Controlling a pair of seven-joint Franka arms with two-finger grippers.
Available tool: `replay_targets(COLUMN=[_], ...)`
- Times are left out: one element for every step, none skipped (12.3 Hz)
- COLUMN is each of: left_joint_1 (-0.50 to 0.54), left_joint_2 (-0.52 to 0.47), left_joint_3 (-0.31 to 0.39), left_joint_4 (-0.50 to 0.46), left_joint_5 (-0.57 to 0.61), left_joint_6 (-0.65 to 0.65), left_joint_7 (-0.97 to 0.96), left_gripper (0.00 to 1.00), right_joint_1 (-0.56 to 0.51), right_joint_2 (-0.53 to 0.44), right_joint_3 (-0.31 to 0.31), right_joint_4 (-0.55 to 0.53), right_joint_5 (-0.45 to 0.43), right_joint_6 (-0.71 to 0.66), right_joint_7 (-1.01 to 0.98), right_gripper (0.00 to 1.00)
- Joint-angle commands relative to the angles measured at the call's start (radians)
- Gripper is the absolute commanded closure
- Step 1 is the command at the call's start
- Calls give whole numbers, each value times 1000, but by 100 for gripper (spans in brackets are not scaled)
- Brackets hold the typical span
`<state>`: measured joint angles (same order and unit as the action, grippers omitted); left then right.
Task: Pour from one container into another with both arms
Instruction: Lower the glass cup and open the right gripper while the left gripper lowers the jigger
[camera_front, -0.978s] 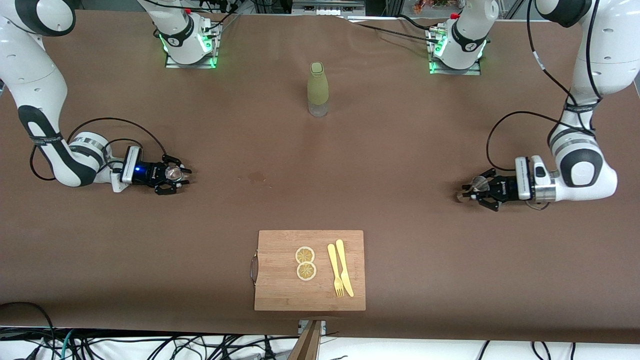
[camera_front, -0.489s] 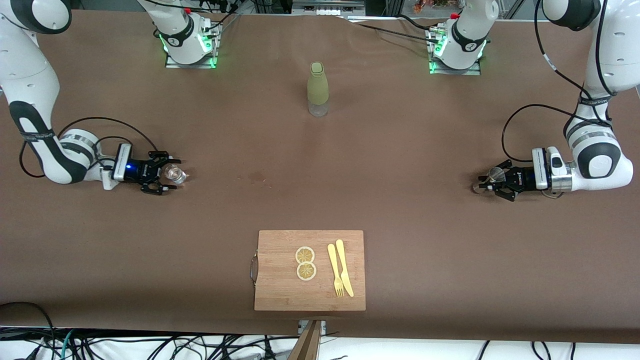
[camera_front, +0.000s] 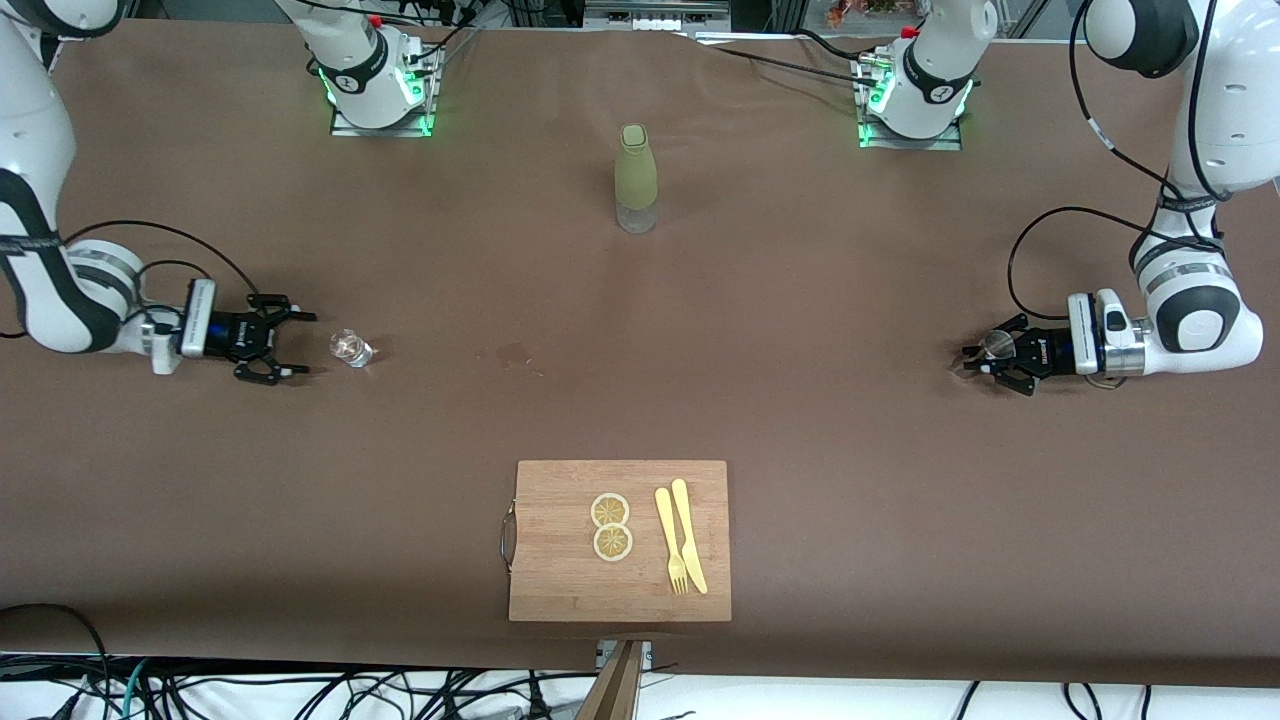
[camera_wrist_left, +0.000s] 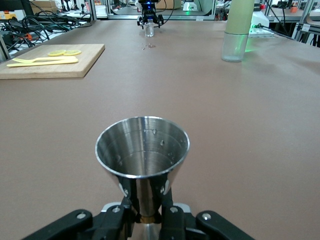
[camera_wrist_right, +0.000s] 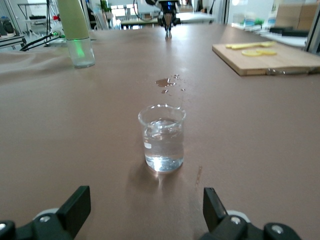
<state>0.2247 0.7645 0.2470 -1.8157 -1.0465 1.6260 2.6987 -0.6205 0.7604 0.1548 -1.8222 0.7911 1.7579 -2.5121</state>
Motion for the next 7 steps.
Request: replay_targets(left_joint_1=[1, 1, 1, 1, 1, 1, 1], left_joint_2=[22, 28, 35, 36, 36, 36, 36], left_joint_3=[5, 6, 6, 9, 9, 9, 11], left_joint_4=[10, 12, 13, 15, 16, 18, 30], left_joint_5=[20, 20, 20, 20, 20, 19, 20], left_joint_6=[-12, -11, -11, -11, -12, -12, -12], left_joint_7=[26, 26, 23, 26, 30, 29, 26], left_gripper=[100, 100, 98, 41, 0, 0, 0], right_joint_1=[1, 4, 7, 19, 30, 44, 51], right_joint_2=[-139, -174, -215, -263, -317, -360, -389], right_joint_3=[2, 2, 2, 2, 2, 2, 2], right_joint_4=[-45, -54, -67, -81, -98, -106, -106], right_joint_5=[-90, -111, -121, -140, -179, -219, -243], right_joint_6=[14, 14, 14, 20, 38, 43, 41], right_joint_7=[192, 257, 324, 387, 468, 561, 638], right_gripper=[0, 0, 0, 0, 0, 0, 0])
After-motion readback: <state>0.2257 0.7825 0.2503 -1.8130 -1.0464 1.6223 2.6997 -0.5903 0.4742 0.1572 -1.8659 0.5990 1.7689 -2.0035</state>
